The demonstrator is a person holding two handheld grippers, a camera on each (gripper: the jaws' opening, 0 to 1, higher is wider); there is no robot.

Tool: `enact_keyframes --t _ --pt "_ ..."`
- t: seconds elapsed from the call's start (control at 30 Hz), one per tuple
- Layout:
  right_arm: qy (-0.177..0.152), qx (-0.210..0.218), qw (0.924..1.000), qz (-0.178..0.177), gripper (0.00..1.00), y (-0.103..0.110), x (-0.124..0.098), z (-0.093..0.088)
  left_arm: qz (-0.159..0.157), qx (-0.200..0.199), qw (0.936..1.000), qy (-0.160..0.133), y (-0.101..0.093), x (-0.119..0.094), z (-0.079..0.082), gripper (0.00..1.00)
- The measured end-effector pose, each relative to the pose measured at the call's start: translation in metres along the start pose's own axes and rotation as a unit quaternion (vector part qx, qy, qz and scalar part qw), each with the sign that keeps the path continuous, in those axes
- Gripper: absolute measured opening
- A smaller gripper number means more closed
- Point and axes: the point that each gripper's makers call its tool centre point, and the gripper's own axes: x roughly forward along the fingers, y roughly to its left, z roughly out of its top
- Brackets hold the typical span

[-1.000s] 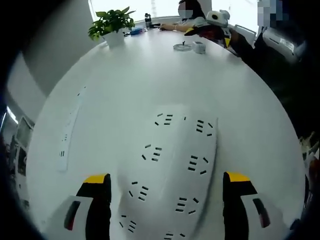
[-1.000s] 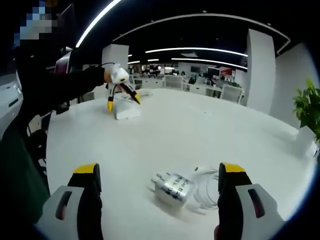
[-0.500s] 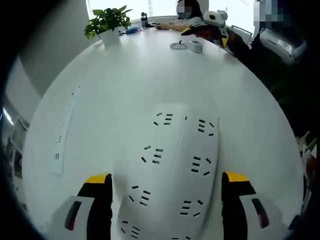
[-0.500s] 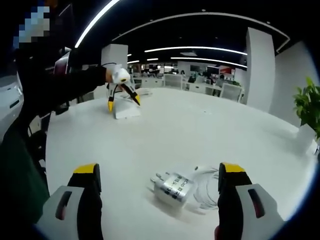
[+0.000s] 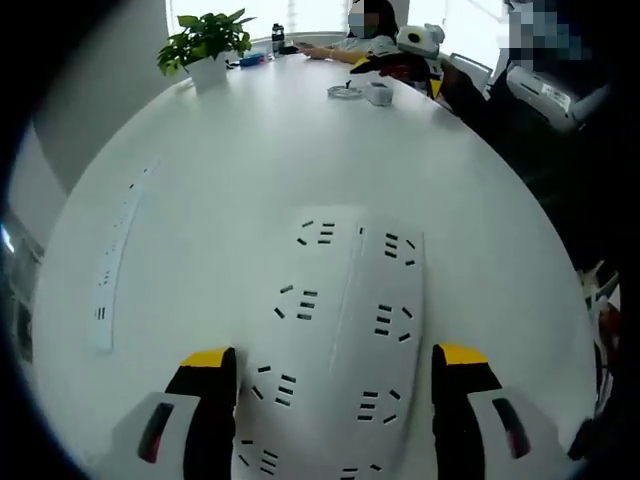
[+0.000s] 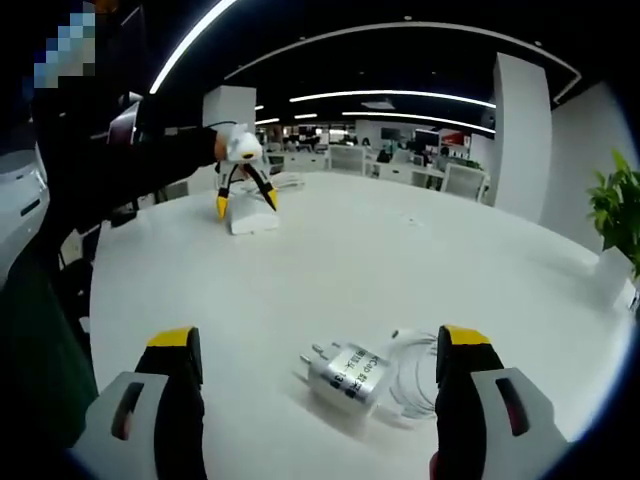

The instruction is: Straighten the power strip on the desk, plug the charger into it

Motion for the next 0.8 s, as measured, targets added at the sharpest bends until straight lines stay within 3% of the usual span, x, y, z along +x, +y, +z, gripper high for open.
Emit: enact_keyframes --t 0.33,0.8 --pt "0.001 0.000 0.9999 -0.011 0.95 -0.0041 0.0000 -0.0006 -0.027 0.007 0.9995 -0.015 -0.0038 0.0031 0.0061 0.80" --pt "0.008 -0.005 0.9998 -0.015 0.93 -0.0052 0.0028 -0.0002 -0.021 0.024 0.9993 -0.021 -0.0018 0.0050 0.0071 0.79"
